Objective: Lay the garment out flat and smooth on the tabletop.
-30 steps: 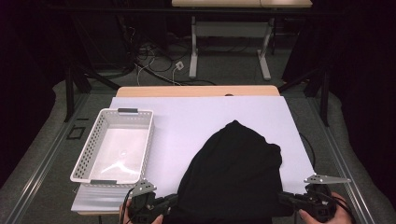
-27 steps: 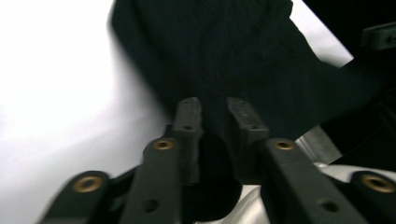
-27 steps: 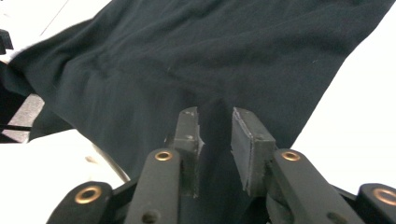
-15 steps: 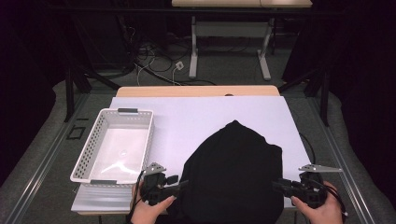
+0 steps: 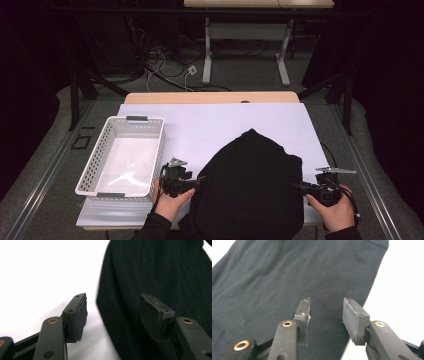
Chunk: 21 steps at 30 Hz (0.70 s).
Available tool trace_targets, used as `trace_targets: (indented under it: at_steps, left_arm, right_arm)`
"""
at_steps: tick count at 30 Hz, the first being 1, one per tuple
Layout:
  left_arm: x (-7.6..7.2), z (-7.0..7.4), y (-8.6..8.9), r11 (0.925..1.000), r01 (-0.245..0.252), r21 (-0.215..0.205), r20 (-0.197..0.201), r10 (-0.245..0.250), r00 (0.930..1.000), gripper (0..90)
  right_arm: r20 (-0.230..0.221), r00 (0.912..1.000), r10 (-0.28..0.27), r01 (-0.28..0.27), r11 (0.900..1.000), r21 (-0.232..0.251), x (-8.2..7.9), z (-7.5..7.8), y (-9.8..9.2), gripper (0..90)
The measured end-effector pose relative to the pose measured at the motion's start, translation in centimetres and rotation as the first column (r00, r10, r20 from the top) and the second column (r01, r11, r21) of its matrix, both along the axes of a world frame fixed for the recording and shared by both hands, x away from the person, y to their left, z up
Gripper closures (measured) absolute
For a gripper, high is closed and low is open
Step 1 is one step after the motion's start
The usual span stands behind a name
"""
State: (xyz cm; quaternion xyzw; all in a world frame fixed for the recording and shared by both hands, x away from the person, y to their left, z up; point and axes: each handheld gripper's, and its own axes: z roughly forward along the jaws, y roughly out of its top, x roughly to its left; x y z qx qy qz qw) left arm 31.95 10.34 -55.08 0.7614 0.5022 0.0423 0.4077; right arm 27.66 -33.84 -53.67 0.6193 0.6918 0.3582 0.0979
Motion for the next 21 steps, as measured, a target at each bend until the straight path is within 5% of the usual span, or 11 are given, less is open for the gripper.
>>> trace_targets:
  at_steps: [7,13,21]
  left_arm:
    - [-0.3,-0.5,-0.4,1.0000,0.002,-0.001,-0.033,-0.002,0.9995,39.7]
    - [-0.7,-0.6,-0.9,0.9998,0.021,-0.004,-0.037,-0.021,0.9991,43.0]
    - [-1.3,-0.7,-2.0,0.9970,0.067,-0.038,-0.105,-0.071,0.9919,68.7]
  right_arm:
    - [-0.007,0.9986,-0.053,0.052,0.998,-0.028,0.4,-1.0,-0.8,58.6]
    - [0.027,0.9987,-0.044,0.044,0.999,-0.009,0.3,-1.4,-0.7,59.1]
    - [-0.024,0.9989,0.040,-0.040,0.999,0.001,0.1,-1.3,1.1,74.9]
